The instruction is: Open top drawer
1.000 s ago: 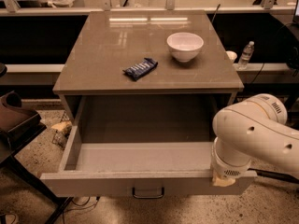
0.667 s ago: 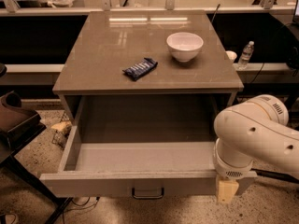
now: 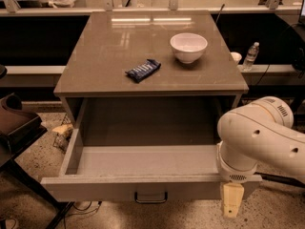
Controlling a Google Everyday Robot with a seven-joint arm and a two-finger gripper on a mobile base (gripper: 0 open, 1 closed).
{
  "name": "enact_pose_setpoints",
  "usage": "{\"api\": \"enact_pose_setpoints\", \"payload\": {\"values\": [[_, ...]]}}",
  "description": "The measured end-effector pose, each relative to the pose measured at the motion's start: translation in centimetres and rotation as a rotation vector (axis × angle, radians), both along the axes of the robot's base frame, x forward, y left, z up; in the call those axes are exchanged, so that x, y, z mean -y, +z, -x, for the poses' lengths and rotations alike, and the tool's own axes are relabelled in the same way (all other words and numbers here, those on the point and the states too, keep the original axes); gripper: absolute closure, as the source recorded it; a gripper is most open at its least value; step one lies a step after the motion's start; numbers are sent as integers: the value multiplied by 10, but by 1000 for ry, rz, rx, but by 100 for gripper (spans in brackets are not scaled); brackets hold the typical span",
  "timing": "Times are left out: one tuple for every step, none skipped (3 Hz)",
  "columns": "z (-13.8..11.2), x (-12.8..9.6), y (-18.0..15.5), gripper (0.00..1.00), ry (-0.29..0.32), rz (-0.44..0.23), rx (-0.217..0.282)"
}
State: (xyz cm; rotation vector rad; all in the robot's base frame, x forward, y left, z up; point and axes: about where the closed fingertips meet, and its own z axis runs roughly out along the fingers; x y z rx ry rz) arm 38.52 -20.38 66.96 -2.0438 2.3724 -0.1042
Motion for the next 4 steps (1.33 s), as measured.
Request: {"api": "enact_pose_setpoints", "payload": {"values": [[-5, -5, 27, 0, 18, 42, 15], [-22, -21, 98, 18, 67, 132, 64], [-31, -14, 125, 41, 77, 121, 67], [-45, 5, 109, 64, 74, -19, 95]]}}
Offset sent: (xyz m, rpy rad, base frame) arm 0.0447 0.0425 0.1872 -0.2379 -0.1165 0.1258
